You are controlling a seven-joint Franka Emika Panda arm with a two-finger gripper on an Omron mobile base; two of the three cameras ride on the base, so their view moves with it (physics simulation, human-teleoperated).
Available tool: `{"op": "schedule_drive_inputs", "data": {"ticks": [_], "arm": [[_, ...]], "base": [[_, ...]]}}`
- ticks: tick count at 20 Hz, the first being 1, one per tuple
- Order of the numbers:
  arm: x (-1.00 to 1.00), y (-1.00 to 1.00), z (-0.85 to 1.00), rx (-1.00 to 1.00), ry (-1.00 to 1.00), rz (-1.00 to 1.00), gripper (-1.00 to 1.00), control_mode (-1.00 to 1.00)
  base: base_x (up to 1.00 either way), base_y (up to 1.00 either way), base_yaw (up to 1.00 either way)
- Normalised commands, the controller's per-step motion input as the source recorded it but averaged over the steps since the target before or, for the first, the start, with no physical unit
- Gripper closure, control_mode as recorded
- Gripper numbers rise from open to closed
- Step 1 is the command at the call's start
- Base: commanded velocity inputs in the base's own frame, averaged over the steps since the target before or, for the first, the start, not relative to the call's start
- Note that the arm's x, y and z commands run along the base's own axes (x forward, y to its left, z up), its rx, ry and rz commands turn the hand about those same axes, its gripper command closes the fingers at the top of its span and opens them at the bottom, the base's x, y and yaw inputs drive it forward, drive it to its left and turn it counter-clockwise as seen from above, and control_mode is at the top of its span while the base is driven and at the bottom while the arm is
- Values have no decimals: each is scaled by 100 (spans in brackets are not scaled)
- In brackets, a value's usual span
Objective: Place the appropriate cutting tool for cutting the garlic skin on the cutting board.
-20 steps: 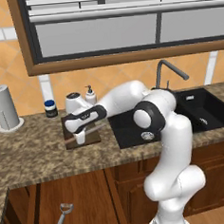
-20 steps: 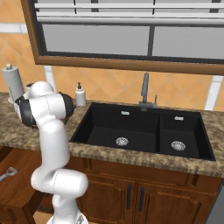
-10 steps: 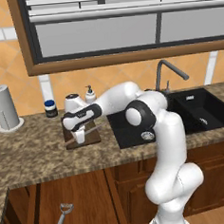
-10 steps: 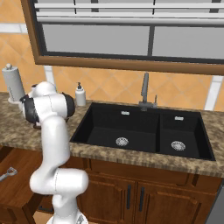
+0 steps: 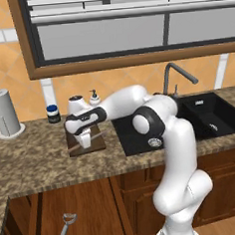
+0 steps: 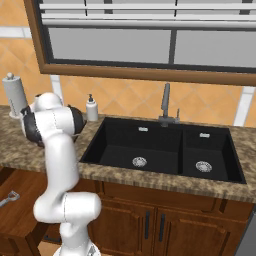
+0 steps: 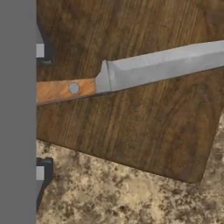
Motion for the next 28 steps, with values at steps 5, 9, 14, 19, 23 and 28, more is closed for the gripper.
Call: {"op": "schedule_drive_inputs", "data": {"ticks": [5, 9, 14, 19, 23, 28], "arm": [[-56, -44, 28, 8, -8, 5, -100, -100], [-53, -43, 49, 7, -9, 5, -100, -100], [-51, -47, 53, 7, -10, 6, -100, -100], [-44, -44, 37, 2, -9, 7, -100, -100], [-40, -39, 28, 0, -7, 11, -100, -100], [-43, -29, 29, 0, -6, 18, -100, -100]], "base": [[0, 0, 0], [0, 0, 0], [0, 0, 0], [0, 0, 0], [0, 0, 0], [0, 0, 0]]}}
